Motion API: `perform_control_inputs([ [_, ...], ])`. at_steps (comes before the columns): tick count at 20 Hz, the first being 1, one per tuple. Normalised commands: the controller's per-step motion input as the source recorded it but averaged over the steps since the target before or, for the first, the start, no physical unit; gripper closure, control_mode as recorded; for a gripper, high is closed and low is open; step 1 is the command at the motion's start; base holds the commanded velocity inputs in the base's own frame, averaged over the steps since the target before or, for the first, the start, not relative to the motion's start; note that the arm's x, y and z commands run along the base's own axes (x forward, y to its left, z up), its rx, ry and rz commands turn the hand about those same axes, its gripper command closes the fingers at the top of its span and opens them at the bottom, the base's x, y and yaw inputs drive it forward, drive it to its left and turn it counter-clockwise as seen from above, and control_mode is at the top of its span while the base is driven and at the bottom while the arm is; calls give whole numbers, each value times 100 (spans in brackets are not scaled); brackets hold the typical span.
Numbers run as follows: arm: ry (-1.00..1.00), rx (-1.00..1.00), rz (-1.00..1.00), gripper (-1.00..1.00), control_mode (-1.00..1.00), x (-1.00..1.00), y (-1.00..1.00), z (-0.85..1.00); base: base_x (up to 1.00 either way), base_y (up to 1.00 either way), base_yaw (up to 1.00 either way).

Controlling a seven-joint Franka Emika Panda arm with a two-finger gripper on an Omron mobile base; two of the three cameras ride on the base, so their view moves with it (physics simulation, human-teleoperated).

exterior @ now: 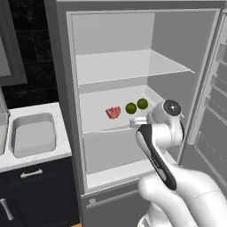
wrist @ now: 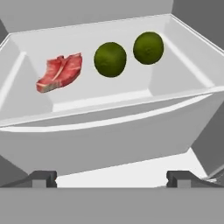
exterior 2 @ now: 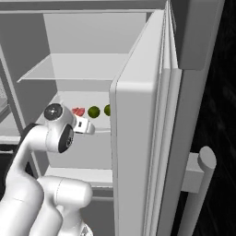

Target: Place one lime and one steak in each tupperware on the nearby counter, to pack two identical lunches.

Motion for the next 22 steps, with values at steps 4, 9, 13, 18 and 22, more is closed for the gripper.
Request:
perform_control_inputs([
  [4, 2, 4, -7, -100, -100, 51, 0, 0, 0, 0, 0],
  [9, 0, 0, 0, -100, -100, 51, 0, 0, 0, 0, 0],
  [13, 0, 0, 0, -100, -100, 61, 0, -10, 0, 0, 0],
  [18, 0, 0, 0, -100, -100, 60, 0, -12, 0, 0, 0],
  [22, 0, 0, 0, -100, -100, 53, 0, -18, 0, 0, 0],
])
